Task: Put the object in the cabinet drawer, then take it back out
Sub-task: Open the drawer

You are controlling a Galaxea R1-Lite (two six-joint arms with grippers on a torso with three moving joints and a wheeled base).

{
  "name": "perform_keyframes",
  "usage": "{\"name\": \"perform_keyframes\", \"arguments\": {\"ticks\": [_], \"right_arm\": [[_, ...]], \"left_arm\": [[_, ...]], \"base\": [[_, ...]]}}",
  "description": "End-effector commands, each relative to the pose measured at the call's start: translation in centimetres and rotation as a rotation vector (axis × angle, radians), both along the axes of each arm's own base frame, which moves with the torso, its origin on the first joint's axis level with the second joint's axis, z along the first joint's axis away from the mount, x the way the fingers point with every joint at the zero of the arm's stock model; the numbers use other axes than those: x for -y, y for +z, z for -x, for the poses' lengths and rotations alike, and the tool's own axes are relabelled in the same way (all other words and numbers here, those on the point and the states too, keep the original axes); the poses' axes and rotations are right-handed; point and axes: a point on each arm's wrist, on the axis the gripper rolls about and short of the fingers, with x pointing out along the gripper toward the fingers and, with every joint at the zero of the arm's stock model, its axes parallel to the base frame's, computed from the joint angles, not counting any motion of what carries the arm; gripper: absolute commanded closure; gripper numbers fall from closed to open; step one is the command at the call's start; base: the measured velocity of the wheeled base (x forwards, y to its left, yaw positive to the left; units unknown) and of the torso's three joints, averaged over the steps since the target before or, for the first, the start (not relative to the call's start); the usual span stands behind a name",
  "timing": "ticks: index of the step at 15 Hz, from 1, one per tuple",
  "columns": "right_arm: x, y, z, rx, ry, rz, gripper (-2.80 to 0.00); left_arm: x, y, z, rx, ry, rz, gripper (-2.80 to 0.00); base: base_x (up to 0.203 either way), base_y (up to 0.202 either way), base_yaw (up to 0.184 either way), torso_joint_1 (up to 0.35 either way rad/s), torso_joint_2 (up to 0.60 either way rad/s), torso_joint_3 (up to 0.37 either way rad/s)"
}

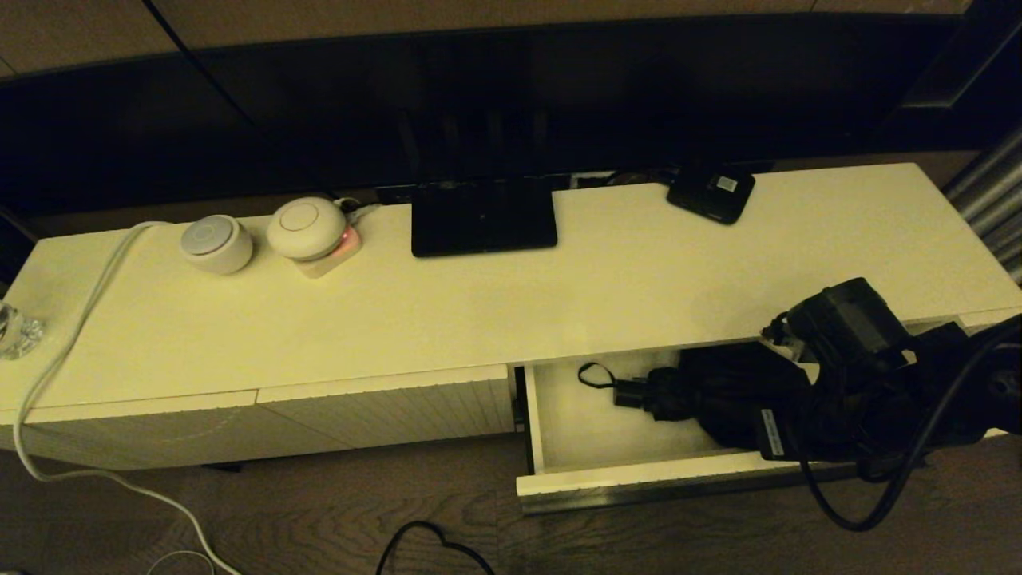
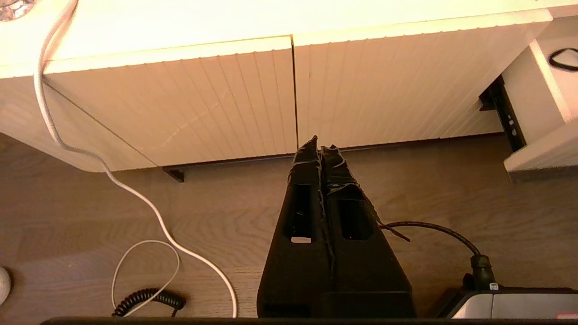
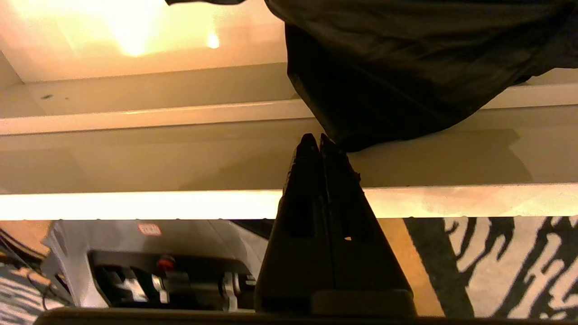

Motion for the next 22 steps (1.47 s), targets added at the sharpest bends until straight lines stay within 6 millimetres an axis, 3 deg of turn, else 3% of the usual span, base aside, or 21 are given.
{"name": "perform_keyframes", "arguments": {"ticks": [1, 8, 12, 15, 22], "right_arm": [[0.1, -0.6, 0.6, -0.033, 0.004, 0.008, 0.0], [0.1, -3.5, 1.8, -0.141, 0.026, 0.034, 0.0], [0.2, -3.5, 3.7, -0.155, 0.054, 0.028, 0.0], [0.6, -4.6, 4.9, -0.191, 0.062, 0.033, 0.0], [1.1, -5.5, 6.2, -0.215, 0.07, 0.023, 0.0]], "left_arm": [[0.0, 0.0, 0.0, -0.002, 0.0, 0.0, 0.0], [0.0, 0.0, 0.0, -0.002, 0.0, 0.0, 0.0], [0.0, 0.0, 0.0, -0.002, 0.0, 0.0, 0.0], [0.0, 0.0, 0.0, -0.002, 0.0, 0.0, 0.0], [0.0, 0.0, 0.0, -0.002, 0.0, 0.0, 0.0]], "base": [[0.0, 0.0, 0.0, 0.0, 0.0, 0.0], [0.0, 0.0, 0.0, 0.0, 0.0, 0.0], [0.0, 0.0, 0.0, 0.0, 0.0, 0.0], [0.0, 0.0, 0.0, 0.0, 0.0, 0.0], [0.0, 0.0, 0.0, 0.0, 0.0, 0.0]]}}
